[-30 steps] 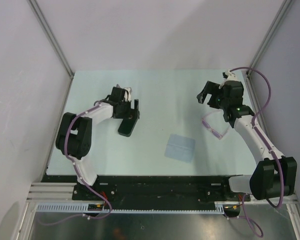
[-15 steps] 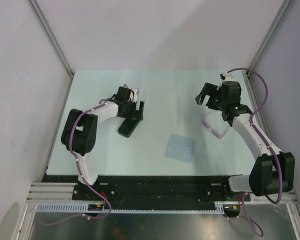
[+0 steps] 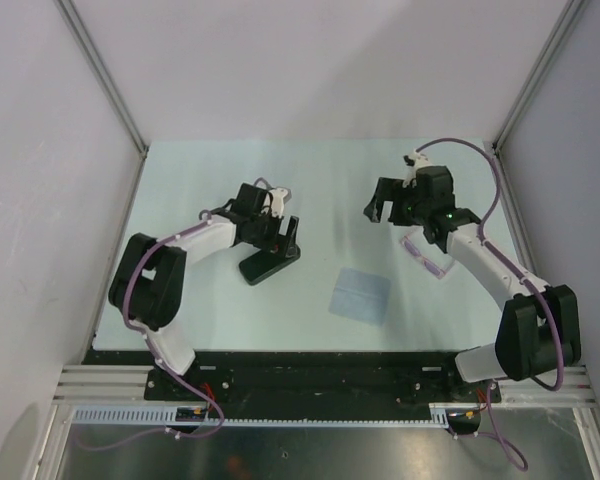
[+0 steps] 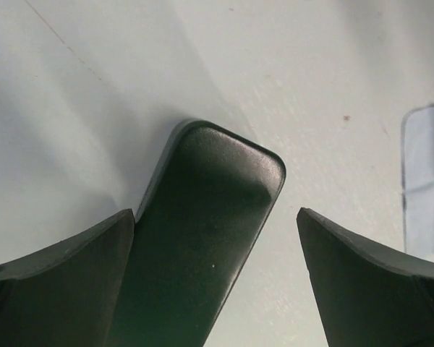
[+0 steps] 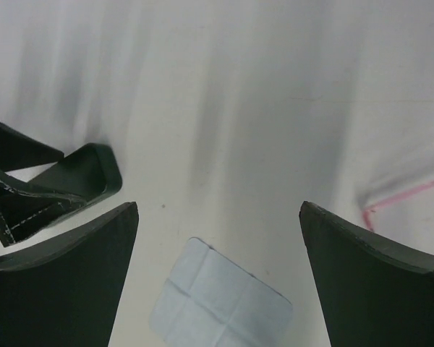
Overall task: Organize the sunglasses
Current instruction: Adjust the sunglasses case at the center of the board.
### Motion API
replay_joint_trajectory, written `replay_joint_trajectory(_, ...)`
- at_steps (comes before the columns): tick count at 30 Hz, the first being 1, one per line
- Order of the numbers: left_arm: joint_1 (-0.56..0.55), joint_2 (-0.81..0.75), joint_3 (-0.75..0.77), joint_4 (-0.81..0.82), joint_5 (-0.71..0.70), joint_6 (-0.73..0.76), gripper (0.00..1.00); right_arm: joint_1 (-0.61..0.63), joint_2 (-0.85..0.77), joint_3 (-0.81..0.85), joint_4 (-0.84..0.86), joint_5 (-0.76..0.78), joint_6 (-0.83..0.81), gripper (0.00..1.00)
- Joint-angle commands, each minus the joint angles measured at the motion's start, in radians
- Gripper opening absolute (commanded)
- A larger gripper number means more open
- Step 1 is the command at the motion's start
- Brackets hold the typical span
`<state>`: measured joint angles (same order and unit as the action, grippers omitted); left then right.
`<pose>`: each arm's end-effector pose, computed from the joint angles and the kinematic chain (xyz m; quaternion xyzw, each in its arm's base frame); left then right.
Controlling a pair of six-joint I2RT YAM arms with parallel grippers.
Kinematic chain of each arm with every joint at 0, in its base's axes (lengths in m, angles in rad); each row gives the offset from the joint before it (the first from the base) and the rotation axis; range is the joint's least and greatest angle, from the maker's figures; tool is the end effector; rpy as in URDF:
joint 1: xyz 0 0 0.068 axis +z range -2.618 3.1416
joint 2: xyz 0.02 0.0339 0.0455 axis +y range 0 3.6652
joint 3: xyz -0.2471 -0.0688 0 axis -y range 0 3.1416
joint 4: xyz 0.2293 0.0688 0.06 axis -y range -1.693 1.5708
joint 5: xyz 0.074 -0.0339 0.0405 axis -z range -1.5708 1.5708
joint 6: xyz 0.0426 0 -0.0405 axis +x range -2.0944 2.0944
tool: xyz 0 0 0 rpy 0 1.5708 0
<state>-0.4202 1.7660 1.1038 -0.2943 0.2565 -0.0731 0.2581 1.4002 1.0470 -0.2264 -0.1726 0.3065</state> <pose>0.3170 -0.1535 0.1681 0.2013 0.9245 -0.1914 0.2610 0.2988 0.0864 0.2705 -0.0198 0.8771 0.2048 0.4339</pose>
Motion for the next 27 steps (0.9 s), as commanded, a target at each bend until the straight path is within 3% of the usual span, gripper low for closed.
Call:
replay_joint_trajectory(1,-0.002,-0.100,-0.056,0.020,0.142,0.070,1.00,0.039,0.031,0.031,0.076,-0.041,-0.044,1.00)
replay_joint_trajectory(6,0.001,-0.155,-0.076,0.038,0.135,0.000,1.00,0.085,0.098,0.030,0.156,-0.057,-0.063,1.00)
replay_joint_trajectory(9,0.033,-0.212,-0.078,0.052,0.027,-0.089,1.00,0.112,0.152,0.031,0.217,-0.079,-0.057,0.99)
replay_joint_trajectory(14,0.201,-0.324,-0.143,0.055,-0.147,-0.290,1.00,0.193,0.249,0.036,0.419,-0.079,-0.038,0.90)
replay_joint_trajectory(17,0.232,-0.431,-0.209,0.017,-0.255,-0.355,1.00,0.253,0.333,0.088,0.429,-0.039,-0.041,0.90)
replay_joint_trajectory(21,0.232,-0.529,-0.289,-0.084,-0.231,-0.430,0.95,0.293,0.430,0.159,0.403,-0.047,-0.007,0.89)
replay_joint_trajectory(25,0.232,-0.580,-0.366,-0.097,-0.131,-0.493,0.96,0.349,0.488,0.228,0.317,-0.048,-0.027,0.97)
replay_joint_trajectory(27,0.232,-0.570,-0.386,-0.098,-0.119,-0.523,0.96,0.357,0.509,0.258,0.294,-0.070,-0.011,0.93)
